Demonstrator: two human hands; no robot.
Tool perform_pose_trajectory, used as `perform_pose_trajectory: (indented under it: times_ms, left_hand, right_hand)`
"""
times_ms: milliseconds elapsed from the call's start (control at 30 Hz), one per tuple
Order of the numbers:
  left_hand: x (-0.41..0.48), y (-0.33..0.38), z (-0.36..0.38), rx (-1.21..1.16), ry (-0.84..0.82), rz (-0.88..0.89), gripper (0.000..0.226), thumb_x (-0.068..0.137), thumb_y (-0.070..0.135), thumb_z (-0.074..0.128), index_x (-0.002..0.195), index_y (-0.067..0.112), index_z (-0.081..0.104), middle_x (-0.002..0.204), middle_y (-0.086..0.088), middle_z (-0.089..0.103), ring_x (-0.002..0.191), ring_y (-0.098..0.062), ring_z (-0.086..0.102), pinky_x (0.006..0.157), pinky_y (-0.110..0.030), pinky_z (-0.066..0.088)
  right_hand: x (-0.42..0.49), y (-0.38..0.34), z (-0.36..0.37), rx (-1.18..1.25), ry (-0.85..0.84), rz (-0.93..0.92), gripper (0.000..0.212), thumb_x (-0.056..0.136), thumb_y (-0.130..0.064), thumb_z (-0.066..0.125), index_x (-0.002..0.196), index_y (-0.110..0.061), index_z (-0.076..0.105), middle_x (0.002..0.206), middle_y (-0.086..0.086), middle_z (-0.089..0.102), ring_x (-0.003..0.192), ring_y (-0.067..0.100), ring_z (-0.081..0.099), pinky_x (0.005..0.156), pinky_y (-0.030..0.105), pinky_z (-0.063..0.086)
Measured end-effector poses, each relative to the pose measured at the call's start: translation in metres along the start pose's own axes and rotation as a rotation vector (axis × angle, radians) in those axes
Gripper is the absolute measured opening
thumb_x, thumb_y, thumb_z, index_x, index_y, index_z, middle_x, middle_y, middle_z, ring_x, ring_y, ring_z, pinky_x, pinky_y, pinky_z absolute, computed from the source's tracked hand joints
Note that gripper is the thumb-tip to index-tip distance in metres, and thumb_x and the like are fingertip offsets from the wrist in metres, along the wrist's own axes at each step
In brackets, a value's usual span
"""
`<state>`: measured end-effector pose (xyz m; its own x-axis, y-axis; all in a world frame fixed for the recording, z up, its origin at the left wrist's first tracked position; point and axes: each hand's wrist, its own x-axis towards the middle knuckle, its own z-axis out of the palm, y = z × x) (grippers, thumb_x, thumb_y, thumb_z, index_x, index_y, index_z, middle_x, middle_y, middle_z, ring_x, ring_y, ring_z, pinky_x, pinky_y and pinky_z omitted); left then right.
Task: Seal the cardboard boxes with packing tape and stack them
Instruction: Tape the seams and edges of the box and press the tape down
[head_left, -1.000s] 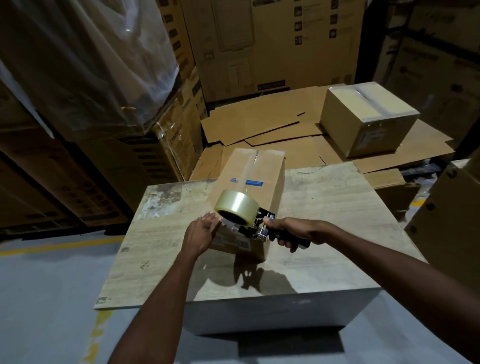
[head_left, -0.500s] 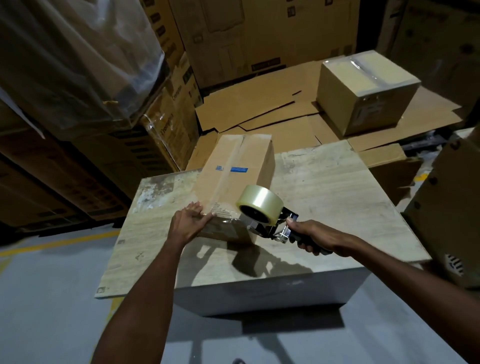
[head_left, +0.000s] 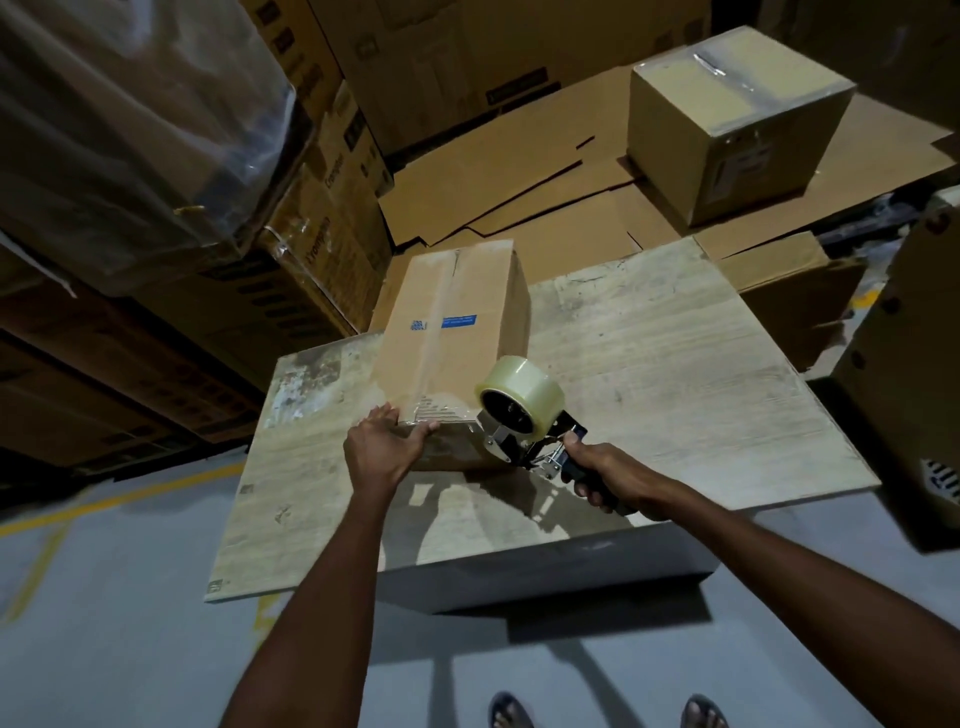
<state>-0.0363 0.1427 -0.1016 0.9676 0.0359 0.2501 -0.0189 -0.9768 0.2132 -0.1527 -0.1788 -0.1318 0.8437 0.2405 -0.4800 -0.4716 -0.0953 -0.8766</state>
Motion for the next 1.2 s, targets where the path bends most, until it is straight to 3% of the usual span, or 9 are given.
perform_pose_trajectory:
  times_ms: [200, 400, 533, 833, 1000, 1100, 1200]
  left_hand:
    - [0.008, 0.022, 0.016, -0.039, 0.094, -0.161, 0.093, 0.066, 0.090, 0.052, 0.107, 0.012, 0.081, 0.121, -0.009, 0.074, 0.120, -0.028, 0.066, 0.100, -0.042, 0.054]
    - [0.009, 0.025, 0.013, -0.027, 0.068, -0.184, 0.076, 0.073, 0.081, 0.067, 0.108, 0.015, 0.081, 0.124, -0.008, 0.073, 0.120, -0.028, 0.066, 0.100, -0.044, 0.054]
    - [0.009, 0.030, 0.011, 0.082, 0.046, -0.168, 0.079, 0.077, 0.085, 0.059, 0.110, 0.016, 0.080, 0.125, -0.006, 0.072, 0.115, -0.030, 0.067, 0.096, -0.044, 0.055]
    - [0.011, 0.032, 0.009, 0.272, 0.020, -0.107, 0.082, 0.085, 0.084, 0.046, 0.121, 0.015, 0.074, 0.132, -0.006, 0.069, 0.117, -0.032, 0.065, 0.096, -0.042, 0.053]
    - [0.015, 0.027, 0.008, 0.317, 0.002, -0.068, 0.086, 0.082, 0.089, 0.038, 0.113, 0.017, 0.076, 0.125, -0.004, 0.072, 0.105, -0.033, 0.069, 0.084, -0.039, 0.056]
    - [0.015, 0.026, 0.008, 0.298, -0.008, -0.052, 0.084, 0.082, 0.086, 0.042, 0.111, 0.015, 0.076, 0.123, -0.006, 0.072, 0.104, -0.034, 0.069, 0.083, -0.039, 0.055]
    - [0.015, 0.027, 0.009, 0.252, -0.016, -0.063, 0.087, 0.081, 0.086, 0.041, 0.109, 0.012, 0.076, 0.119, -0.008, 0.072, 0.100, -0.035, 0.070, 0.080, -0.039, 0.055]
  right_hand:
    - [0.026, -0.002, 0.001, 0.453, -0.056, 0.112, 0.082, 0.096, -0.080, 0.029, 0.087, -0.005, 0.061, 0.066, 0.005, 0.050, 0.052, 0.017, 0.039, 0.049, 0.029, 0.034]
    - [0.037, 0.014, -0.032, 0.633, -0.154, 0.158, 0.082, 0.095, -0.077, 0.038, 0.095, 0.001, 0.062, 0.070, 0.009, 0.048, 0.049, 0.018, 0.041, 0.046, 0.028, 0.035]
    - [0.041, 0.040, -0.059, 0.840, -0.125, 0.207, 0.081, 0.094, -0.076, 0.041, 0.094, 0.002, 0.063, 0.070, 0.007, 0.046, 0.046, 0.016, 0.042, 0.041, 0.027, 0.038]
    - [0.066, 0.064, -0.081, 1.140, 0.035, 0.128, 0.087, 0.102, -0.071, 0.022, 0.100, 0.006, 0.062, 0.069, 0.006, 0.050, 0.046, 0.012, 0.044, 0.041, 0.023, 0.038]
    - [0.075, 0.056, -0.074, 1.102, 0.199, 0.116, 0.085, 0.107, -0.064, 0.021, 0.105, 0.008, 0.066, 0.079, 0.017, 0.062, 0.055, 0.024, 0.057, 0.044, 0.029, 0.049]
    - [0.085, 0.060, -0.070, 1.052, 0.317, 0.130, 0.081, 0.105, -0.067, 0.021, 0.097, 0.002, 0.061, 0.073, 0.015, 0.055, 0.057, 0.026, 0.052, 0.049, 0.030, 0.047]
    - [0.094, 0.073, -0.069, 0.798, 0.556, 0.206, 0.086, 0.100, -0.074, 0.030, 0.095, 0.002, 0.068, 0.078, 0.021, 0.062, 0.066, 0.034, 0.061, 0.062, 0.040, 0.054]
